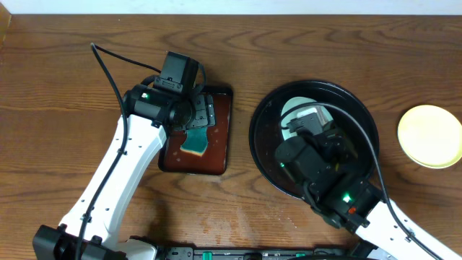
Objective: Clean dirty plates on tray and stack at the side
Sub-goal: 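Lift and tilt the white plate with the right gripper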
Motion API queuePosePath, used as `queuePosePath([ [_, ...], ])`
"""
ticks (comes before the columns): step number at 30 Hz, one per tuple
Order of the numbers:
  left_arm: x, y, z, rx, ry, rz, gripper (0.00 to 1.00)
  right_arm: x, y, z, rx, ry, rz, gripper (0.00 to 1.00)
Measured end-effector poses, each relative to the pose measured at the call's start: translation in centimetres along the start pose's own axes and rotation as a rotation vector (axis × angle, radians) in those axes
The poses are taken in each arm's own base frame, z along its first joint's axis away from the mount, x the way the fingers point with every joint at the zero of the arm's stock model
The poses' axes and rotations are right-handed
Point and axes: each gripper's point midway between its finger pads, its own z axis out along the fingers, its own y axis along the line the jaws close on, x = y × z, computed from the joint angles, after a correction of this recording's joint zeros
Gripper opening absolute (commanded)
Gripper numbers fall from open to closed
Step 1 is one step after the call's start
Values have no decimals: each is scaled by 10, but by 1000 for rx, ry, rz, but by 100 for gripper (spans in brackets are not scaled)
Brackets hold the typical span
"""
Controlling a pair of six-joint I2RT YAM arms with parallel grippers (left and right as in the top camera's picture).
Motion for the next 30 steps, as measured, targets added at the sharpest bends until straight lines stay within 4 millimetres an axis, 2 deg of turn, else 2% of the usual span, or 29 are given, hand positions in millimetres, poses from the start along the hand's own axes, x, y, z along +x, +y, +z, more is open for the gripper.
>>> queuePosePath([
  [5,0,0,0,0,0,0,83,-3,3,-4,-1,-17,-33,1],
  [13,0,0,0,0,0,0,83,-9,-10,-7,93,-31,-138,1],
  [19,0,0,0,0,0,0,83,-14,-7,-14,115,-51,-232,1],
  [30,0,0,0,0,0,0,83,-14,-7,-15,126,-52,-270,1],
])
